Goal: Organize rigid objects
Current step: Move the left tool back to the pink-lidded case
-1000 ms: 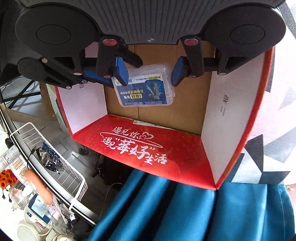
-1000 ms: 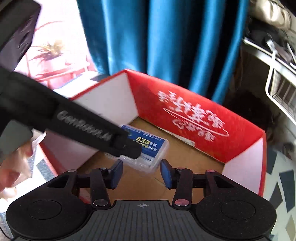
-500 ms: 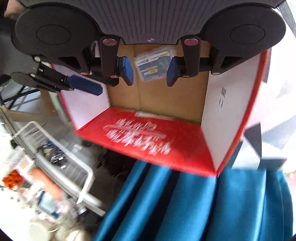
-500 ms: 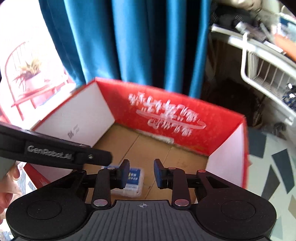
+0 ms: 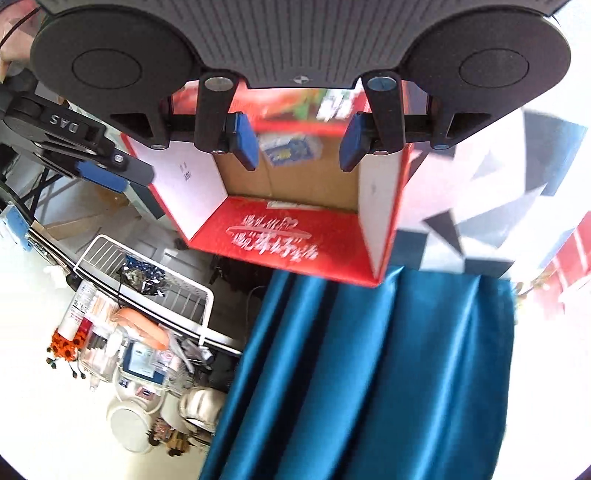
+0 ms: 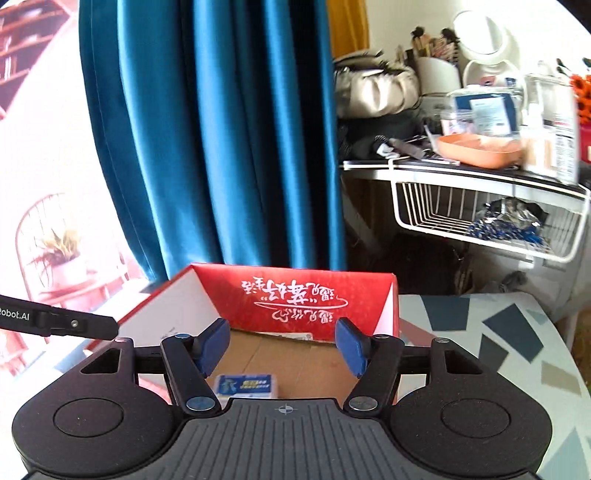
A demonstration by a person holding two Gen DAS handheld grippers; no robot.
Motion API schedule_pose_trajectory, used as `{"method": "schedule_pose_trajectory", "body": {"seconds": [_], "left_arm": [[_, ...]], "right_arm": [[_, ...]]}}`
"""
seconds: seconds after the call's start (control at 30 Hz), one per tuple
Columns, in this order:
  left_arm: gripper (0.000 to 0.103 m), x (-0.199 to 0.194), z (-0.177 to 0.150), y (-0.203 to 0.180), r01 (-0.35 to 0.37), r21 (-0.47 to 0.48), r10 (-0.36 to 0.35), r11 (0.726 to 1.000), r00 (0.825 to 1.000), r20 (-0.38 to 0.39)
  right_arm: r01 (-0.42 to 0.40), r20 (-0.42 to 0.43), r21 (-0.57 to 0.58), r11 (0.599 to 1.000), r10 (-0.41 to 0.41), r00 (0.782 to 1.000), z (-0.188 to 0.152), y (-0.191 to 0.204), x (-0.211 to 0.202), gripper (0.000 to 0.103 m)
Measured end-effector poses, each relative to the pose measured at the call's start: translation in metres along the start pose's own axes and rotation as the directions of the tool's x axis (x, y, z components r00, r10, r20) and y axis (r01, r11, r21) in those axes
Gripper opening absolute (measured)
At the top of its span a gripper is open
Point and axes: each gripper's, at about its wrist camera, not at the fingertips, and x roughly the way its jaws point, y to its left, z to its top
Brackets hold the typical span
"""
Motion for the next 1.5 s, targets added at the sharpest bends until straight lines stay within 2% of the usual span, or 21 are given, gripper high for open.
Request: {"method": "schedule_pose_trajectory", "body": {"seconds": [0.13, 0.2, 0.3, 0.47, 0.6, 0.9, 1.5], "left_arm": [[0.051, -0.011, -0.023, 0.008, -0.019, -0.059, 0.017, 0.998, 0.999, -0.032], [0.051, -0.012, -0.035, 0.012, -0.009, -0.102, 0.004, 0.995, 0.999, -0.045], [0.051, -0.007, -0.052, 0.018, 0.005, -0.159, -0.018, 0.987, 0.997, -0.081], [0.050, -0.004, -0.080, 0.021, 0.005, -0.181, -0.028, 0.983, 0.992, -0.121], [0.050, -0.003, -0.091, 0.025, -0.012, -0.190, -0.014, 0.982, 0.991, -0.136], [0.050, 0.002, -0.097, 0.017, 0.020, -0.163, -0.046, 0.986, 0.987, -0.156], [0.049, 0.018, -0.101, 0.011, -0.025, -0.168, -0.011, 0.985, 0.978, -0.210]], "right_arm": [[0.000, 0.008, 0.011, 1.000, 0.000, 1.000, -0.022, 0.006, -0.026, 0.061], [0.002, -0.005, 0.013, 1.000, -0.002, 1.000, -0.035, 0.010, -0.037, 0.061], [-0.001, -0.057, 0.032, 0.999, 0.002, 0.998, -0.057, 0.013, -0.045, 0.061], [-0.003, -0.146, 0.087, 0.996, 0.016, 0.989, -0.089, 0.013, -0.052, 0.061], [0.024, -0.192, 0.089, 0.996, -0.007, 0.981, -0.107, 0.012, -0.053, 0.060], [0.038, -0.251, 0.124, 0.991, -0.006, 0.968, -0.120, 0.006, -0.047, 0.060], [0.020, -0.288, 0.261, 0.965, 0.058, 0.956, -0.134, -0.013, -0.041, 0.061]]}}
